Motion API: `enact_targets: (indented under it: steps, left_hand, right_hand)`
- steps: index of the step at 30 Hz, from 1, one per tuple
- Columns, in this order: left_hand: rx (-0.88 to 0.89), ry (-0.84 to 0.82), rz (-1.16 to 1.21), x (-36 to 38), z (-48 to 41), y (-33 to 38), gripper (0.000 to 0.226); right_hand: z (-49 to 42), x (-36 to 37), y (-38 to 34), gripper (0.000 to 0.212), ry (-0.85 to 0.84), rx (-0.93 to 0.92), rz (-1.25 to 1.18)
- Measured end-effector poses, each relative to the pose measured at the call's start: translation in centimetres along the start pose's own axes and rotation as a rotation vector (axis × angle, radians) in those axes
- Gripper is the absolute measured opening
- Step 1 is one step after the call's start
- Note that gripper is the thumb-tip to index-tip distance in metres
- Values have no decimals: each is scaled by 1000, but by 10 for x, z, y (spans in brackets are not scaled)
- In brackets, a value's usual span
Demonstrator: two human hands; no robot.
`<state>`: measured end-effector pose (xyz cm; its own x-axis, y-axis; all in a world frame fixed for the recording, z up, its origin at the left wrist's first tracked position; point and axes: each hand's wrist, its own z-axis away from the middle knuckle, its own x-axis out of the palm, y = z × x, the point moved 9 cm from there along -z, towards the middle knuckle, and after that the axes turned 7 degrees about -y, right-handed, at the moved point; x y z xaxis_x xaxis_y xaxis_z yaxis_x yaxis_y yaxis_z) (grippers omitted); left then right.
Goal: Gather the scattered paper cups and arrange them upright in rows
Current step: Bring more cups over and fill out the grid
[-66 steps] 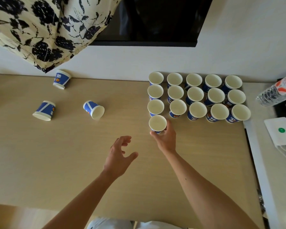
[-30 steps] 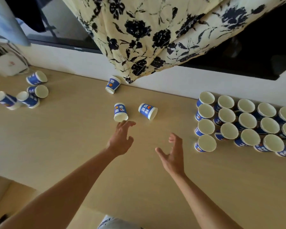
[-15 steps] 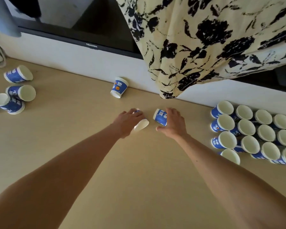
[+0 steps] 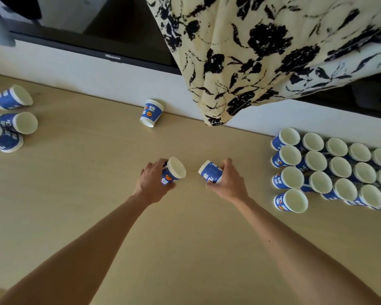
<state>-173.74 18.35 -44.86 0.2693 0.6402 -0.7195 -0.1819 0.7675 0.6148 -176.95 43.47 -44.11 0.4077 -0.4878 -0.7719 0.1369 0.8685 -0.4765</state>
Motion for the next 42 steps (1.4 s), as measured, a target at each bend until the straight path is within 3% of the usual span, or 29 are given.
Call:
enact_targets:
  steps: [7, 17, 21, 29, 35, 42]
  left_hand:
    - [-15, 78, 274, 26, 54, 43, 65]
    - [47, -18, 378, 101, 114, 152, 62]
    - [78, -58, 368, 135, 122, 196, 66]
    - [156, -66, 412, 185, 125, 269, 64]
    - [149, -55, 425, 199, 127, 284, 60]
    - [86, -35, 382, 202, 135, 274, 61]
  right_hand:
    - [73, -20, 36, 64, 90, -64, -400]
    - [176, -71, 130, 60, 247, -50, -732]
    - [198, -99, 177, 73, 291, -41, -767]
    - [199, -139, 268, 66, 434, 65, -766]
    - [168, -137, 300, 68, 495, 40, -713]
    - [132, -118, 318, 85, 483, 74, -668]
